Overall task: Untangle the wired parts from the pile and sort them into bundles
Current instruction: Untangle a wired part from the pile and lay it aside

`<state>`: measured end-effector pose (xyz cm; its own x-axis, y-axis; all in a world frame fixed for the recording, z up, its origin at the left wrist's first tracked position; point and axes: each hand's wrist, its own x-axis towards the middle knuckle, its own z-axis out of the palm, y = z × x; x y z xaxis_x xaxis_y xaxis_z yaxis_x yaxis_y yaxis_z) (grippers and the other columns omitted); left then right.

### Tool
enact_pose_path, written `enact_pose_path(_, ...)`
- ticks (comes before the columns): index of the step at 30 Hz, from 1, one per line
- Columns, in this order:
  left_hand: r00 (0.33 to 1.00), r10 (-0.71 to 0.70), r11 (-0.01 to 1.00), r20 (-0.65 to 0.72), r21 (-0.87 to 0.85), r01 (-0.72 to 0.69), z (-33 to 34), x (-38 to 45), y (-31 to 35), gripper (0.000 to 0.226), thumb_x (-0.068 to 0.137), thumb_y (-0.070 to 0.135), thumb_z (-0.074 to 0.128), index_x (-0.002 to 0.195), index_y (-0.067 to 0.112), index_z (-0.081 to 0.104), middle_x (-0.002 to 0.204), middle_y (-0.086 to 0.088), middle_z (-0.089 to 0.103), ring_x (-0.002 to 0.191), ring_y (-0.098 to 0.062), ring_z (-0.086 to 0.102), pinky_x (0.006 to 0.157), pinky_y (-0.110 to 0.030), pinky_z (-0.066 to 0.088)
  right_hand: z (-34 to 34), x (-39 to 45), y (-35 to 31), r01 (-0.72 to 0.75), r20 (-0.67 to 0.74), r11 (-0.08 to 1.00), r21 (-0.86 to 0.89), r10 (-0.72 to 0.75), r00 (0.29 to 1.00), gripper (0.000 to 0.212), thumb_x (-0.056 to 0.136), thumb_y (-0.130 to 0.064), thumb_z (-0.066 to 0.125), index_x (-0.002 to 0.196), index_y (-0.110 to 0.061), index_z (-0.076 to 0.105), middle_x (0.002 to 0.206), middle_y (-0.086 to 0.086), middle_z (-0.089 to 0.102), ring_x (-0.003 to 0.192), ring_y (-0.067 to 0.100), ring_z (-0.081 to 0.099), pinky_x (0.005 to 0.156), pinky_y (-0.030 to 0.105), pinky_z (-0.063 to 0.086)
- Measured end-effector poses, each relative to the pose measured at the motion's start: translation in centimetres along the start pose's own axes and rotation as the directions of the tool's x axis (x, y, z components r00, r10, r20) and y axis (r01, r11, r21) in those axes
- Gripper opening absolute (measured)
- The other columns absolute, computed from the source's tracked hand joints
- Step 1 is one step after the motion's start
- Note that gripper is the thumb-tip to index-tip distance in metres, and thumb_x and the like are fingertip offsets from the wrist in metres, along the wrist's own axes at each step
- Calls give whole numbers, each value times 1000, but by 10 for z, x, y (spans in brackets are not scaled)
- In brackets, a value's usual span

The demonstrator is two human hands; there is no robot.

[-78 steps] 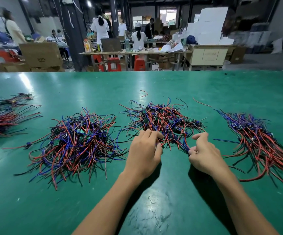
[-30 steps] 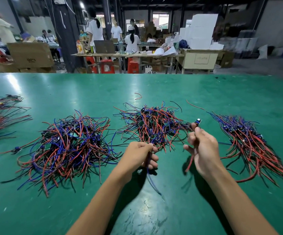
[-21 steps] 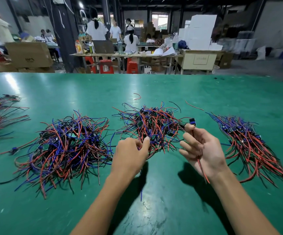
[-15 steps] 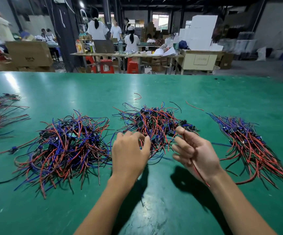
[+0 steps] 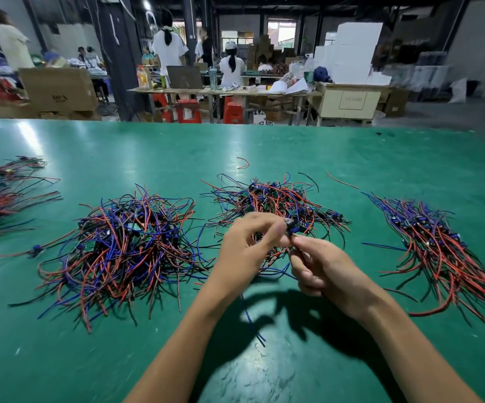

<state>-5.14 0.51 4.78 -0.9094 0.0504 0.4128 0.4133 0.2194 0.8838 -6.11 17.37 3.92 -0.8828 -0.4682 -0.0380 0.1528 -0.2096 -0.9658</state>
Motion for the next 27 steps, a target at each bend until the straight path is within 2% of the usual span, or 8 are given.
enact_pose_path(5, 983, -184, 894, 0, -415, 168, -10, 2, 10, 24, 88, 27, 68, 102, 9, 74, 96, -10, 78, 84, -15, 72, 76, -21, 55, 12, 2, 11, 62, 15, 989, -135, -60, 998, 33, 89, -55, 57, 103, -31, 74, 74, 8, 72, 53, 12, 58, 44, 21, 45)
enact_pose_path(8, 969, -191, 879, -156, -467, 98, -41, 9, 18, 26, 86, 36, 67, 100, 15, 75, 93, -10, 77, 83, -21, 73, 76, -25, 58, 12, 5, 22, 197, -230, 778, -596, -401, 886, 22, 97, -45, 61, 95, -30, 76, 82, -3, 75, 70, 8, 63, 63, 25, 47)
enact_pose_path(11, 911, -146, 977, -385, -203, 71, -95, 18, 17, 20, 94, 28, 68, 103, 11, 74, 82, -3, 77, 70, -19, 72, 71, -26, 60, 3, 7, 30, 55, -81, 260, -964, -483, 872, 10, 91, -41, 72, 97, -33, 75, 95, -15, 67, 93, 8, 54, 83, 32, 46)
enact_pose_path(13, 870, -112, 955, -480, 191, 228, -131, 27, 11, 23, 96, 31, 66, 105, 11, 75, 83, -3, 77, 74, -19, 71, 78, -34, 60, 3, 10, 33, 1, -84, 217, -976, -381, 921, 15, 88, -45, 73, 99, -34, 76, 97, -11, 64, 99, 11, 53, 86, 32, 46)
enact_pose_path(16, 801, -97, 503, -591, 665, 552, -161, 36, 0, 42, 96, 42, 59, 107, 5, 75, 107, -23, 71, 111, -37, 59, 96, -45, 50, 4, 15, 30, 55, -46, 236, -970, -403, 914, 11, 87, -40, 77, 92, -30, 79, 89, -10, 68, 91, 14, 60, 79, 33, 48)
enact_pose_path(19, 707, -150, 183, -691, 683, 707, -160, 32, -4, 55, 95, 45, 61, 118, -4, 66, 136, -33, 46, 136, -42, 31, 107, -48, 32, 3, 17, 24, 157, 66, 312, -937, -281, 957, 13, 88, -37, 76, 99, -30, 80, 93, -10, 67, 87, 6, 61, 82, 28, 49)
enact_pose_path(23, 787, 121, 341, -605, 770, 539, -124, 23, -2, 35, 94, 31, 62, 118, 7, 64, 127, -24, 51, 126, -40, 39, 102, -49, 34, -1, 13, 20, 148, 68, 382, -912, -215, 974, 12, 82, -29, 84, 93, -30, 80, 91, -11, 62, 87, 4, 58, 78, 22, 45)
enact_pose_path(27, 995, 75, 688, -60, 726, -8, -55, 1, -8, 20, 99, 36, 56, 104, 24, 72, 99, 3, 71, 93, -18, 58, 88, -38, 46, 6, 12, 21, 76, 51, 77, -994, -287, 956, 12, 88, -43, 74, 86, -31, 70, 90, -13, 63, 94, 12, 52, 80, 32, 39)
